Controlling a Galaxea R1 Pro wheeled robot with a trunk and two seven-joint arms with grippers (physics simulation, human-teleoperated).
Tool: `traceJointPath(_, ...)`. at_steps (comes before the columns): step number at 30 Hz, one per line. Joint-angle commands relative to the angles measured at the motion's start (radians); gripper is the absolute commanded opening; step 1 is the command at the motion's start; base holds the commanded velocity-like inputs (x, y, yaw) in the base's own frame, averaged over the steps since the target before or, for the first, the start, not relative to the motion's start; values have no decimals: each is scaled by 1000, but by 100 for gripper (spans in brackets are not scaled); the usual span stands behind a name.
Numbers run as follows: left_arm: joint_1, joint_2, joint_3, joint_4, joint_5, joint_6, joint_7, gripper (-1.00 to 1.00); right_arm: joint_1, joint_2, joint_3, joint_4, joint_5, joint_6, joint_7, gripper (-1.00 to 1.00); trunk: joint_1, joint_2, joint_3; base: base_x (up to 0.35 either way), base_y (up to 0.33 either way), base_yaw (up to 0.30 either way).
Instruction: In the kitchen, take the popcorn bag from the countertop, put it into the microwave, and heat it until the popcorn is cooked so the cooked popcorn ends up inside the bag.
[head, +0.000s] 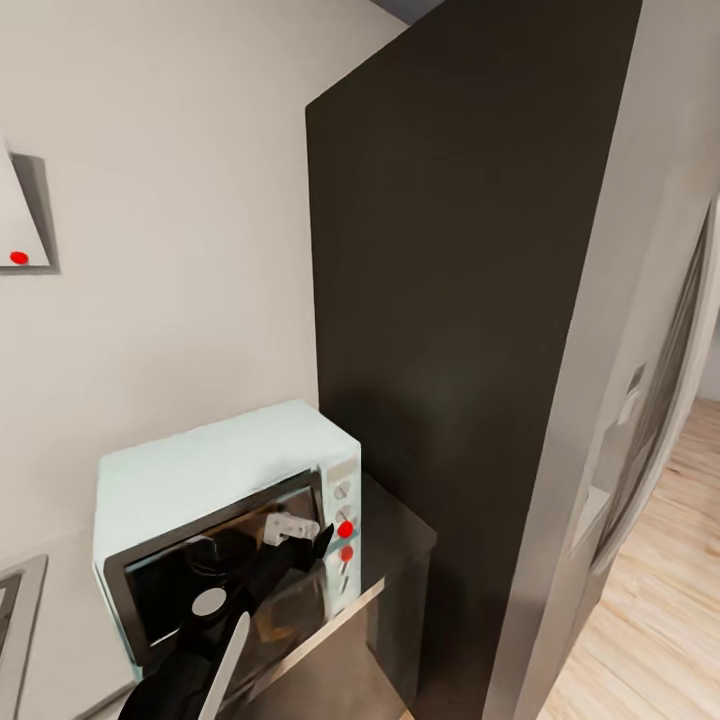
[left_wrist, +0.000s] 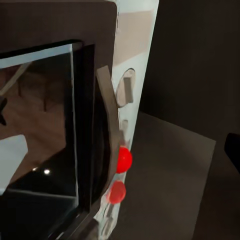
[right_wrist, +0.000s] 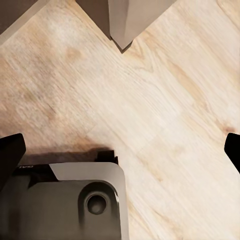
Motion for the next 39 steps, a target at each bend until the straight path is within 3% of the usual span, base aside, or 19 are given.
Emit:
traceJointPath(1,0,0,1,-1,0,6,-4,100,-1,-1,-5,4,2,-6,1,100,1,-1,0,38,0,0)
traceJointPath(21,0,0,1,-1,0,6,-4,100,-1,-1,-5,5,2,-6,1,100,1,-1,0,25,0,0)
traceJointPath(39,0,0,1,13,0,4,-4,100,-1,-1,-5,5,2,-11,1,100,1,-1,0,-321,0,0)
